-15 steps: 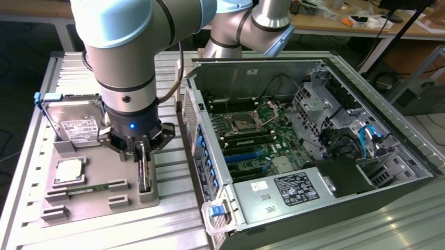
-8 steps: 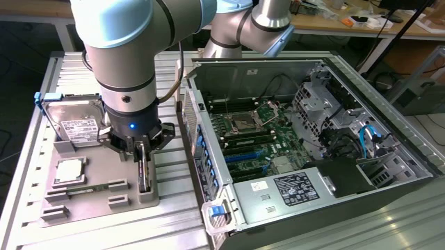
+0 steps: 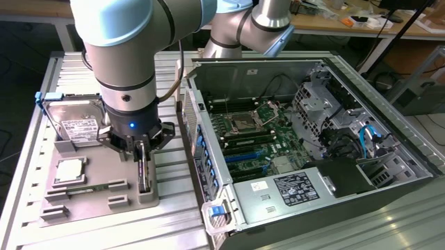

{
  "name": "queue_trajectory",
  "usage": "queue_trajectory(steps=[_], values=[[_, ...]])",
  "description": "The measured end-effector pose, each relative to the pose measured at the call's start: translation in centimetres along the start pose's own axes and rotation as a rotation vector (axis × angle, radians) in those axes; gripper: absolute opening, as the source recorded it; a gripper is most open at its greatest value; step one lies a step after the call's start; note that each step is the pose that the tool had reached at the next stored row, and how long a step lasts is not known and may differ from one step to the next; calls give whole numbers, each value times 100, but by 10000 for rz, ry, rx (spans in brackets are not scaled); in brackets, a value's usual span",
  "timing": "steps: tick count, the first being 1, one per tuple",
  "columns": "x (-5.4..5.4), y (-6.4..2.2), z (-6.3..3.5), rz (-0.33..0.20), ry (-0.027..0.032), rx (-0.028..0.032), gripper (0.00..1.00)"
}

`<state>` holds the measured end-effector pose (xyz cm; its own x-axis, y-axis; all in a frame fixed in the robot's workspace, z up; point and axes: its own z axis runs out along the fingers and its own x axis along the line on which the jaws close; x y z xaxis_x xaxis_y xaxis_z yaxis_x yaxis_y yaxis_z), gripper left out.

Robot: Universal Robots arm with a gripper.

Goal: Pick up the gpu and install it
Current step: 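Pick up the gpu and move the gpu toward the slot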

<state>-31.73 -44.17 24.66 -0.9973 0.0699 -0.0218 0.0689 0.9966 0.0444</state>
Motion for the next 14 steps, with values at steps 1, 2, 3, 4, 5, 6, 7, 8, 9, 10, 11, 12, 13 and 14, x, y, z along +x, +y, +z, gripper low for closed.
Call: queue_trajectory(steps=[1, 2, 3, 4, 5, 6, 7, 8, 9, 10, 11, 12, 13, 14], values=[[0, 0, -7, 0, -1, -1, 27], [0, 1, -14, 0, 0, 0, 27], [0, 1, -27, 0, 1, -1, 27], [-1, 2, -37, 0, 1, -1, 27], [-1, 2, -44, 0, 2, 0, 27], [-1, 2, -52, 0, 3, 0, 27], [-1, 3, -61, 0, 4, 0, 27], [-1, 3, -71, 0, 4, 0, 27], [-2, 4, -82, 0, 4, 0, 27], [-2, 4, -94, 0, 5, 1, 27], [-2, 5, -106, 0, 6, 1, 27], [-2, 5, -112, 0, 6, 0, 27], [-2, 5, -118, 0, 7, 0, 27], [-3, 6, -125, 0, 7, -1, 27]])
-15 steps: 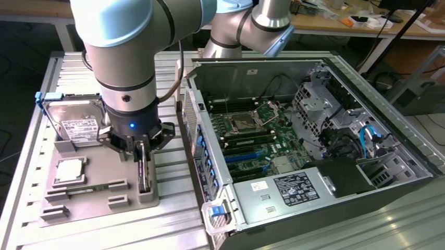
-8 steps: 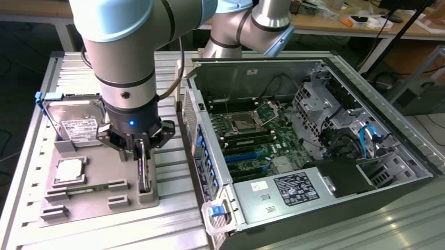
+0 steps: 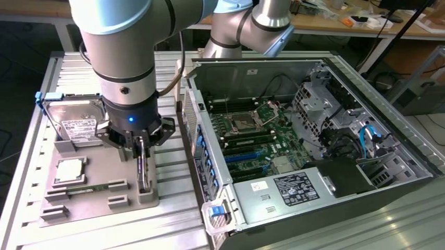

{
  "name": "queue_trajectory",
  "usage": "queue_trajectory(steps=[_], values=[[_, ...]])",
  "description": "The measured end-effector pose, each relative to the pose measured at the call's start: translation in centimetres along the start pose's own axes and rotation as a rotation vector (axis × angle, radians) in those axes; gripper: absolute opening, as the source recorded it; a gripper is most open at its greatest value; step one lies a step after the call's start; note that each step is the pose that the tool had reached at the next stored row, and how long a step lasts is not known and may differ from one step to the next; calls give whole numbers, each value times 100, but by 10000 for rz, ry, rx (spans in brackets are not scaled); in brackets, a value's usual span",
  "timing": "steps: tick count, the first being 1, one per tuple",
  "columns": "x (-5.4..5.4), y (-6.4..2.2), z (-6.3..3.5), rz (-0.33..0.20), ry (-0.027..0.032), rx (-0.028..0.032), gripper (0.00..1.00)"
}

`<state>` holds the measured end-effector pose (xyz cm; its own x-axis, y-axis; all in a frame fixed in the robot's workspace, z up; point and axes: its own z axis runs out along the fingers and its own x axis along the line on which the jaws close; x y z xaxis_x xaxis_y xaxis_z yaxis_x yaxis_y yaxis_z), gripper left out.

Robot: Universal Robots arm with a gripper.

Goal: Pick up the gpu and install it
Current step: 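Pick up the gpu and move the gpu toward the slot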

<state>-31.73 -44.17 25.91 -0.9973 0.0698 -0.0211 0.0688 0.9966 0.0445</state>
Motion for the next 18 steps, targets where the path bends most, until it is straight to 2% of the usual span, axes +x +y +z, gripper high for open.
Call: queue_trajectory(steps=[18], values=[[-2, 4, -84, 1, 13, 2, 27]])
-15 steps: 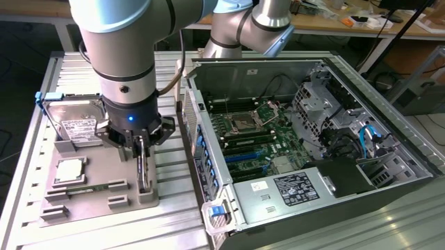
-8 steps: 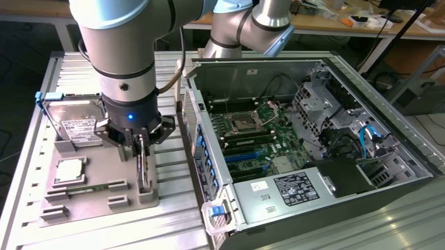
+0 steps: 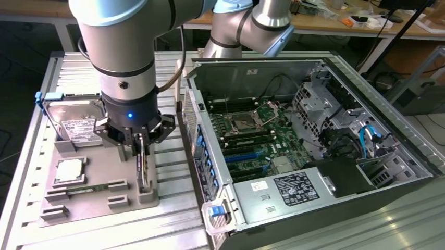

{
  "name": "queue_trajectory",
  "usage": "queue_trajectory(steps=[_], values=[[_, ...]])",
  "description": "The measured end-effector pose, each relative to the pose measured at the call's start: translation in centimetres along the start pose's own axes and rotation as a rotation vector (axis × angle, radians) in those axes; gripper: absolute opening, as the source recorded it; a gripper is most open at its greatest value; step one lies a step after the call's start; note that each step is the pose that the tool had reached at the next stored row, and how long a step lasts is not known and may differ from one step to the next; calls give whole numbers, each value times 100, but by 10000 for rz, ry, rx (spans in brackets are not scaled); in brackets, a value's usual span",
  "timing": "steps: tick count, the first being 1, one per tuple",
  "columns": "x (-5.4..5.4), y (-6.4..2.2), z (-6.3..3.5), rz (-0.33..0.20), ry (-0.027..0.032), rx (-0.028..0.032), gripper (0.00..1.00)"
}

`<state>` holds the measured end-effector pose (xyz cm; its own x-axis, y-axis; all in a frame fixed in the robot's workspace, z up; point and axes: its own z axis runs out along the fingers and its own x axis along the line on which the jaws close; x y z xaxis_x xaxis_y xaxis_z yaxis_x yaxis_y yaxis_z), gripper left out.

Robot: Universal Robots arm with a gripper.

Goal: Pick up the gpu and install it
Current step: 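Pick up the gpu and move the gpu toward the slot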

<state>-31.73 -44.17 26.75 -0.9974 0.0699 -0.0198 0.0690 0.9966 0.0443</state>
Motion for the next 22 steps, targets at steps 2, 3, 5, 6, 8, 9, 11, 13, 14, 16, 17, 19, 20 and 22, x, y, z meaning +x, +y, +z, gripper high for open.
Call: queue_trajectory(steps=[2, 3, 5, 6, 8, 9, 11, 13, 14, 16, 17, 19, 20, 22], values=[[0, 0, -10, -1, 3, 0, 27], [-1, 1, -17, 0, 4, 0, 27], [-1, 1, -33, 0, 8, 0, 27], [-1, 2, -38, 0, 10, 1, 27], [-1, 2, -54, 1, 14, 0, 27], [-1, 3, -64, 0, 16, 1, 27], [-2, 3, -79, 1, 20, 1, 27], [-2, 4, -90, 1, 23, 1, 27], [-2, 4, -96, 1, 24, 1, 27], [-2, 5, -106, 1, 26, 0, 27], [-2, 5, -112, 1, 28, 2, 27], [-2, 5, -119, 1, 29, 1, 27], [-2, 5, -118, 1, 28, 0, 27], [-2, 5, -120, 1, 30, 3, 27]])
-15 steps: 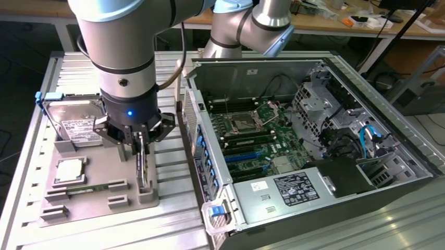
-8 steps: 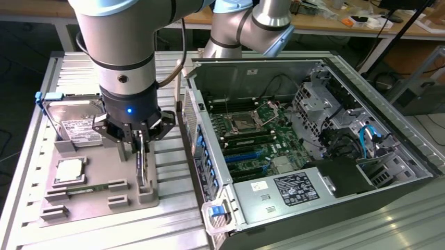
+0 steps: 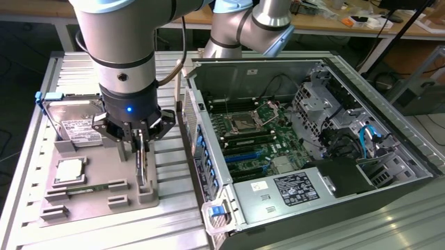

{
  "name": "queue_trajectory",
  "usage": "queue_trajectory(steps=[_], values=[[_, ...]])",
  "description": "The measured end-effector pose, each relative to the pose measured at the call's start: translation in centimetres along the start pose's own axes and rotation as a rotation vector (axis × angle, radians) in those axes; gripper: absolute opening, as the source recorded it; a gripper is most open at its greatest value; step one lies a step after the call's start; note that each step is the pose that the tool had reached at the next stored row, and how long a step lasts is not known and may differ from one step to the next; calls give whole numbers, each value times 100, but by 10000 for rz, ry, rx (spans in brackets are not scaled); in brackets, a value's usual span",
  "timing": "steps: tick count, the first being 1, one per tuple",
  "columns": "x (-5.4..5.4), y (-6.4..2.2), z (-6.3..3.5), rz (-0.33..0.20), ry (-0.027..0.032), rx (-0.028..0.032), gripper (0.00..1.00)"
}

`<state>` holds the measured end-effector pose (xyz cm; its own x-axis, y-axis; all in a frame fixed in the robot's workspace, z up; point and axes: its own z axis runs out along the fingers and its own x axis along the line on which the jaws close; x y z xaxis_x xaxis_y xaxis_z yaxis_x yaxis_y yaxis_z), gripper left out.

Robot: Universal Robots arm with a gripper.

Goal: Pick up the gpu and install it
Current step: 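Pick up the gpu and move the gpu toward the slot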

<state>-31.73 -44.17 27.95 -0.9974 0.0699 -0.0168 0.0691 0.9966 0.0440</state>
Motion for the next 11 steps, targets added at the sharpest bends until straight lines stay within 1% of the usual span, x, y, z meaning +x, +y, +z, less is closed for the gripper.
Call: queue_trajectory(steps=[4, 11], values=[[0, 0, -1, 0, 0, 0, 27], [-1, 2, -51, 1, 18, 2, 27]])
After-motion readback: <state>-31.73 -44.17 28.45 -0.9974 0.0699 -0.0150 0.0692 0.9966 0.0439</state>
